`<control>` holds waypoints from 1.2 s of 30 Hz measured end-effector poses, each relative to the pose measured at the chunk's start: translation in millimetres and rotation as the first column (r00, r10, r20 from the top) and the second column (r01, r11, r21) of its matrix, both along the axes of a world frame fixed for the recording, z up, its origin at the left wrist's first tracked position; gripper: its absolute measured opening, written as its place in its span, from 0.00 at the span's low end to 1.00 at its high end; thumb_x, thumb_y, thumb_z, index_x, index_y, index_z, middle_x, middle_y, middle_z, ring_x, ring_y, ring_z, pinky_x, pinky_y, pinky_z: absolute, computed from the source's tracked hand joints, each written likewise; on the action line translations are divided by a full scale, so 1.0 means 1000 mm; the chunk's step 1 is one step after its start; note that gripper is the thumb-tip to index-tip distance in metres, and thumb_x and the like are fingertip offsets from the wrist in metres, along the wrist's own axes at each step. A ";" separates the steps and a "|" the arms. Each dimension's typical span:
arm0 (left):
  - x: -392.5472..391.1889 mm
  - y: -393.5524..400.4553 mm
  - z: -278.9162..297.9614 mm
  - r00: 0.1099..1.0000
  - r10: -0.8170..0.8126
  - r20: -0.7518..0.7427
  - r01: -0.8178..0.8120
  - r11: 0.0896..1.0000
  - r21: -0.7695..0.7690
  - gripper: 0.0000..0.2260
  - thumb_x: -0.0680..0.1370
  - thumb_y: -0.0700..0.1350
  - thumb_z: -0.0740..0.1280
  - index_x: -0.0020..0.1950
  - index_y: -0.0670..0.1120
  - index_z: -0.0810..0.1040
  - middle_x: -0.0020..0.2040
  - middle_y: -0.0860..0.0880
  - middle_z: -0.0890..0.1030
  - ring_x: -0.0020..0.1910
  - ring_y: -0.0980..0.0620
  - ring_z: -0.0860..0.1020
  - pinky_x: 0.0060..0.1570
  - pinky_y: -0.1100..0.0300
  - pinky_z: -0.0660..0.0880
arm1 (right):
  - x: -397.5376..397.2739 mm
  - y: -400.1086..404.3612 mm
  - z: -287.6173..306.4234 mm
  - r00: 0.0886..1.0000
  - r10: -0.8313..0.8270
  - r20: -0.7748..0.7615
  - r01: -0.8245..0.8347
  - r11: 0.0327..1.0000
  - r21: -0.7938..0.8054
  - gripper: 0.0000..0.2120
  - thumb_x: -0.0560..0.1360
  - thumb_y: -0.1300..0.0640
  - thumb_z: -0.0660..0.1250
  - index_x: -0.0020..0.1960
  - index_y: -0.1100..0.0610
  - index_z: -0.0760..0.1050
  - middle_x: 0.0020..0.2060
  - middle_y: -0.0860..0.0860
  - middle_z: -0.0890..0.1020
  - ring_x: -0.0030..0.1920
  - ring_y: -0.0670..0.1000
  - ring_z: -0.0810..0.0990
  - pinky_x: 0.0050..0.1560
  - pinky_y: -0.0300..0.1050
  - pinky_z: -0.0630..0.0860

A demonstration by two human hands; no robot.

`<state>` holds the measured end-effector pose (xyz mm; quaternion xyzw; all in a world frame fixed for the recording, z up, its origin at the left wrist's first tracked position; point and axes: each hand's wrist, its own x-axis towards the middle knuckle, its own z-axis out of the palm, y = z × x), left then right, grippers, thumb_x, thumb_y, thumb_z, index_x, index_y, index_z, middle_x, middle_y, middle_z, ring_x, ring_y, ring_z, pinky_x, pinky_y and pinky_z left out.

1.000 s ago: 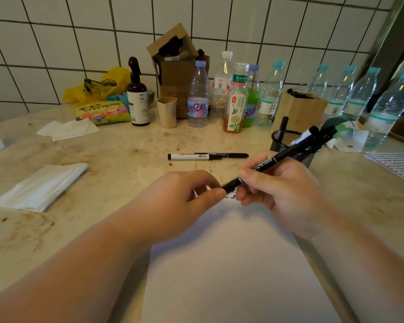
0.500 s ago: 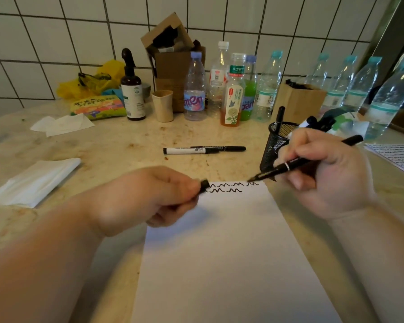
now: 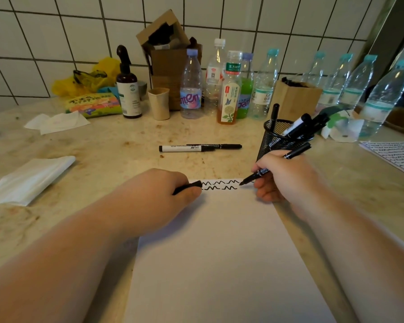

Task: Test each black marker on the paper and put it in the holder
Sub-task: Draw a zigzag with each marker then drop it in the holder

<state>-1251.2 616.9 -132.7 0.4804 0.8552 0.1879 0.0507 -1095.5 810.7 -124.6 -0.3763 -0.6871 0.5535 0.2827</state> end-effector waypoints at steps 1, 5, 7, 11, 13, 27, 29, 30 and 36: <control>0.000 0.000 0.000 1.000 -0.001 -0.003 0.001 1.000 -0.004 0.21 0.75 0.66 0.55 0.41 0.52 0.78 0.32 0.54 0.80 0.31 0.56 0.77 0.33 0.58 0.75 | -0.001 0.000 -0.001 1.000 0.001 0.005 -0.001 1.000 0.004 0.05 0.74 0.63 0.67 0.42 0.61 0.81 0.24 0.56 0.82 0.21 0.53 0.79 0.22 0.41 0.76; -0.002 0.001 -0.002 1.000 -0.009 -0.021 0.009 1.000 0.005 0.21 0.76 0.67 0.55 0.41 0.53 0.78 0.33 0.54 0.80 0.31 0.57 0.77 0.33 0.58 0.74 | -0.001 0.001 -0.003 1.000 0.002 0.022 -0.003 1.000 0.023 0.05 0.73 0.63 0.66 0.42 0.63 0.81 0.24 0.56 0.82 0.22 0.54 0.80 0.23 0.42 0.78; -0.003 0.001 -0.004 1.000 -0.015 -0.019 0.015 1.000 0.008 0.21 0.76 0.67 0.55 0.40 0.53 0.77 0.32 0.55 0.79 0.31 0.58 0.77 0.32 0.58 0.74 | -0.002 0.001 -0.003 0.999 0.010 0.030 -0.011 0.999 0.030 0.06 0.73 0.63 0.66 0.42 0.64 0.81 0.24 0.56 0.82 0.22 0.54 0.81 0.24 0.42 0.78; -0.004 0.001 -0.006 1.000 -0.020 -0.017 0.020 1.000 0.013 0.23 0.73 0.69 0.53 0.39 0.54 0.77 0.34 0.61 0.79 0.29 0.59 0.75 0.28 0.60 0.67 | -0.004 0.001 -0.004 0.999 0.021 0.029 -0.021 1.000 0.021 0.06 0.73 0.65 0.67 0.44 0.68 0.79 0.24 0.57 0.81 0.22 0.55 0.80 0.23 0.42 0.77; -0.004 0.001 -0.006 1.000 -0.018 -0.021 0.018 1.000 0.013 0.23 0.73 0.69 0.53 0.39 0.53 0.76 0.35 0.63 0.78 0.29 0.59 0.75 0.27 0.60 0.65 | -0.004 0.000 -0.004 0.999 0.024 0.022 -0.025 1.000 0.010 0.07 0.73 0.65 0.66 0.45 0.71 0.77 0.24 0.59 0.80 0.23 0.56 0.79 0.24 0.43 0.75; -0.002 0.001 -0.003 1.000 -0.001 -0.007 0.001 1.000 0.006 0.20 0.77 0.66 0.57 0.38 0.52 0.76 0.30 0.57 0.78 0.28 0.58 0.75 0.28 0.60 0.66 | -0.004 0.005 -0.005 0.999 -0.040 0.030 0.039 0.999 0.035 0.07 0.74 0.64 0.65 0.37 0.61 0.78 0.24 0.57 0.80 0.24 0.58 0.80 0.24 0.42 0.75; -0.002 0.001 -0.004 1.000 0.000 -0.004 0.000 1.000 0.006 0.20 0.77 0.66 0.57 0.38 0.53 0.76 0.31 0.58 0.78 0.27 0.59 0.75 0.28 0.60 0.66 | -0.003 0.005 -0.004 0.998 -0.052 0.042 0.050 0.998 0.033 0.06 0.73 0.65 0.65 0.39 0.63 0.78 0.23 0.56 0.79 0.23 0.56 0.78 0.23 0.41 0.74; -0.002 0.001 -0.004 1.000 0.002 -0.003 -0.002 1.000 0.007 0.20 0.77 0.66 0.57 0.38 0.53 0.76 0.30 0.57 0.78 0.27 0.58 0.75 0.28 0.60 0.66 | -0.003 0.005 -0.003 0.997 -0.054 0.048 0.053 0.998 0.031 0.05 0.73 0.65 0.65 0.40 0.64 0.78 0.22 0.56 0.79 0.22 0.56 0.77 0.22 0.41 0.74; -0.004 0.002 -0.005 1.000 0.002 -0.004 -0.002 1.000 0.006 0.21 0.75 0.67 0.56 0.38 0.53 0.76 0.31 0.59 0.78 0.27 0.59 0.74 0.28 0.60 0.65 | -0.003 0.006 -0.003 0.996 -0.076 0.052 0.074 0.996 0.039 0.07 0.75 0.64 0.65 0.38 0.61 0.78 0.25 0.57 0.79 0.24 0.57 0.78 0.24 0.42 0.75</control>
